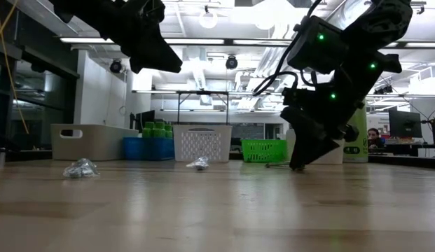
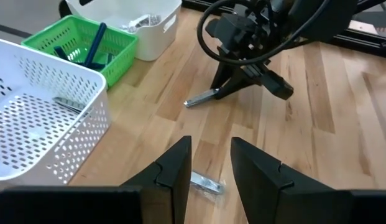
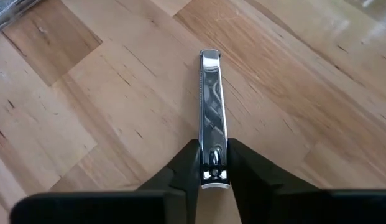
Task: Pick & Place Travel size toiletries
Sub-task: Put the nail cutter into the left white bin
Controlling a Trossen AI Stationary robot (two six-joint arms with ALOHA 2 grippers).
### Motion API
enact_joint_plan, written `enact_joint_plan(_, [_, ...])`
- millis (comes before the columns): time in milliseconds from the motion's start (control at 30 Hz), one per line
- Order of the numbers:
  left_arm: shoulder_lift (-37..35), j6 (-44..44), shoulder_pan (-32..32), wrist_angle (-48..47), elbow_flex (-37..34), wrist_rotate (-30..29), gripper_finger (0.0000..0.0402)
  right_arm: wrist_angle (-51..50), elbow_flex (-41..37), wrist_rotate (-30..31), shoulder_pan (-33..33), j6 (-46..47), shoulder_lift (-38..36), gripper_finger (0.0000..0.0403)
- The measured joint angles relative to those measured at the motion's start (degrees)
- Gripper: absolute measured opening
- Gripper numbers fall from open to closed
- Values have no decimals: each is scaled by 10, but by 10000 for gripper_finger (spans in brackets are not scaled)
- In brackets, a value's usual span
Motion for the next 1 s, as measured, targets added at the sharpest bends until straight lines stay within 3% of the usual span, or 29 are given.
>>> enact_joint_plan(267, [0,-12,0,-7,0,25,113,1,-1,-3,0,-9,-3,49])
enact_joint_plan(500, [0,-13,0,-41,0,27,113,-10,-5,-49,3,-40,-66,49])
enact_joint_plan(600, [0,-11,0,-34,-8,14,113,0,-4,-33,12,-62,-98,49])
enact_joint_plan(767, [0,11,0,85,-82,5,113,46,-4,12,39,-115,-127,49])
enact_joint_plan(1000, [0,56,0,359,-210,61,113,242,-2,32,64,-277,-129,49])
